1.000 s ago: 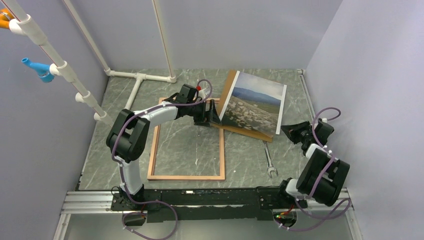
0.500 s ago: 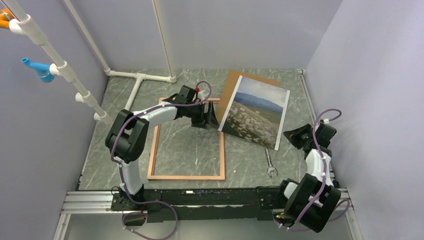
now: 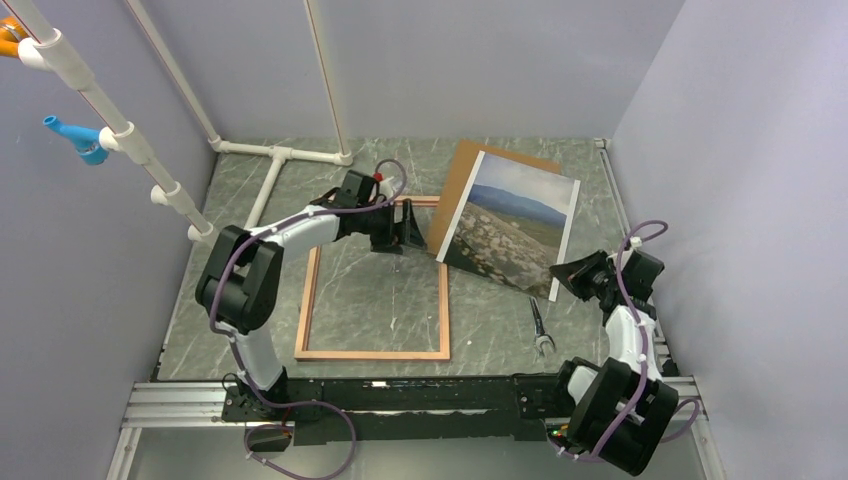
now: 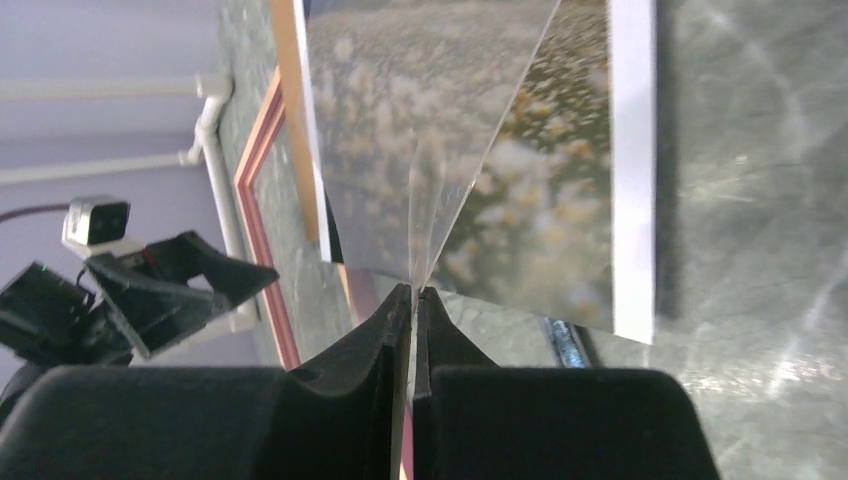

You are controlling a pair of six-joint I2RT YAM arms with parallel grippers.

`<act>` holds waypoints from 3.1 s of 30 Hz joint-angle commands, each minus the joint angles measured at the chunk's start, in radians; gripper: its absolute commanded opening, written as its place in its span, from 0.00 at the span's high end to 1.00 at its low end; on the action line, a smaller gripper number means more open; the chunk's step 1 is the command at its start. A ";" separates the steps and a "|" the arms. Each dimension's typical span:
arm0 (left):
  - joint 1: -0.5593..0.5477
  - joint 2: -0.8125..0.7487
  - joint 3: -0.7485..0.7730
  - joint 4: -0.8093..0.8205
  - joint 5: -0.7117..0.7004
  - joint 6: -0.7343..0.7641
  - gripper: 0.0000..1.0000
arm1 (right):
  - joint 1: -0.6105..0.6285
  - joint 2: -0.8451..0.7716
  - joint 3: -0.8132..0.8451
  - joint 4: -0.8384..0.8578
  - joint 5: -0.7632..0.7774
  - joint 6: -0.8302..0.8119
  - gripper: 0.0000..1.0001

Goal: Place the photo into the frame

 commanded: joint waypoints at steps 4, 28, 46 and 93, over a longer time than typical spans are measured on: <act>0.102 -0.083 -0.077 0.095 0.043 -0.063 0.11 | 0.125 0.053 0.060 0.114 -0.104 -0.002 0.94; 0.157 -0.384 -0.123 -0.175 -0.415 0.128 0.08 | 0.790 0.552 0.357 0.121 -0.045 -0.177 0.95; 0.157 -0.223 -0.176 0.089 -0.064 -0.047 0.10 | 0.840 0.493 0.317 0.205 0.077 -0.021 0.69; 0.127 0.239 -0.160 0.963 0.135 -0.503 1.00 | 0.434 0.133 0.164 0.035 0.059 -0.043 0.41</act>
